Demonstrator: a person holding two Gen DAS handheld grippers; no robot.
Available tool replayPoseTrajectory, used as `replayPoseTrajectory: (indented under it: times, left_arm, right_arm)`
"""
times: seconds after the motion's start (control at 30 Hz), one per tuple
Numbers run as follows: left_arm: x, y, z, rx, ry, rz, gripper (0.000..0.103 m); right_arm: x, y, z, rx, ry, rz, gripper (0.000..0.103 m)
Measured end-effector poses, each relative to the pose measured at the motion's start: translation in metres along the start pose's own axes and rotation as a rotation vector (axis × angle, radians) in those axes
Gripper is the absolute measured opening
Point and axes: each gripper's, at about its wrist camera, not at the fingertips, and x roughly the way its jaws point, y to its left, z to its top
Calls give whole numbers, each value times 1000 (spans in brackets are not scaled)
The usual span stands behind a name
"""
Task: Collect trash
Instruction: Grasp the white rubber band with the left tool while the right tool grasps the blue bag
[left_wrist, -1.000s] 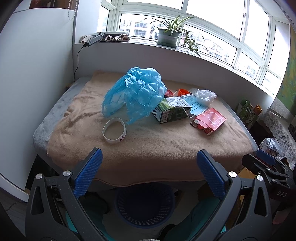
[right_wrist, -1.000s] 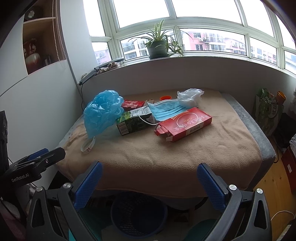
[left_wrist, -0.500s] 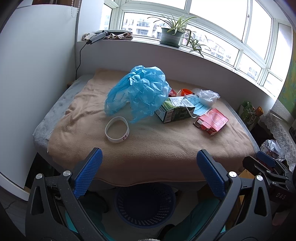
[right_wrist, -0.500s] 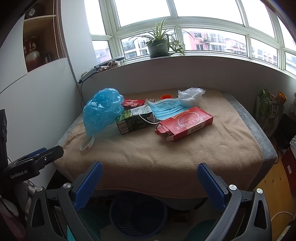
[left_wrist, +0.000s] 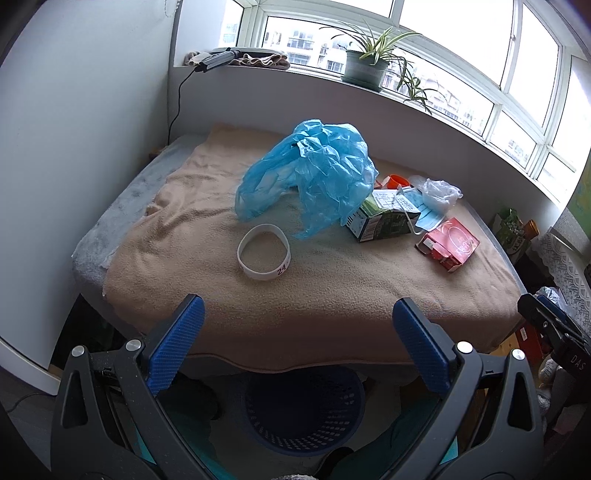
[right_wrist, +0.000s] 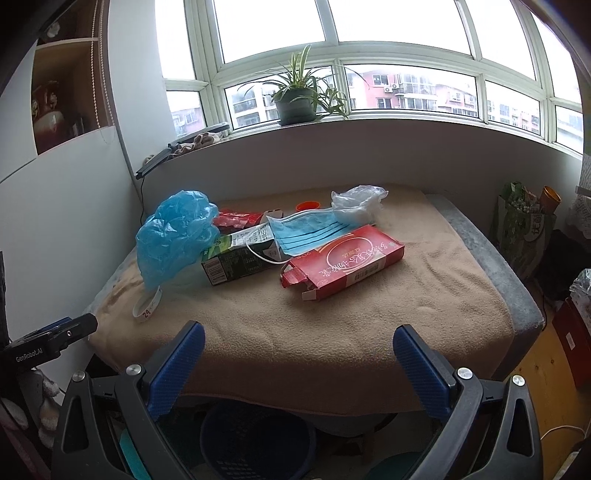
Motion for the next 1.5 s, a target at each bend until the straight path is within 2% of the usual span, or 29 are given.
replayPoseTrajectory:
  times: [0.2, 0.27, 0.33, 0.4, 0.57, 0.63, 0.77, 0.83, 1.07, 1.2, 1.33, 1.47, 1.5]
  left_arm:
    - [22, 26, 4, -24, 6, 43, 102]
    - [31, 34, 6, -32, 15, 55, 96]
    - [41, 41, 9, -36, 35, 52, 80]
    - [52, 47, 13, -38, 67, 37, 73]
    - [71, 50, 25, -26, 96, 0, 72]
    - [81, 52, 30, -32, 115, -26, 60]
    - [103, 58, 37, -66, 166, -88, 50]
    - [113, 60, 39, -80, 189, -110, 41]
    - [135, 64, 41, -101, 212, -117, 41]
    - [140, 66, 45, -109, 207, -126, 41]
    - [145, 65, 47, -95, 204, -122, 32]
    - [147, 64, 47, -88, 191, -121, 29]
    - [147, 65, 47, -87, 189, -117, 24]
  right_arm:
    - [15, 6, 22, -16, 11, 36, 103]
    - [21, 11, 30, -20, 10, 65, 103]
    - [28, 18, 39, -32, 8, 84, 103]
    - [34, 27, 48, -46, 2, 101, 103]
    - [55, 52, 71, -81, 9, 176, 103]
    - [65, 63, 80, -101, 10, 195, 102]
    - [93, 85, 92, -131, 52, 245, 96]
    - [107, 94, 96, -142, 73, 273, 93]
    - [157, 119, 109, -121, 149, 289, 93]
    - [180, 129, 112, -96, 192, 294, 97]
    - [198, 137, 109, -104, 224, 259, 96]
    - [202, 140, 106, -89, 236, 265, 88]
    - [201, 141, 107, -94, 230, 262, 84]
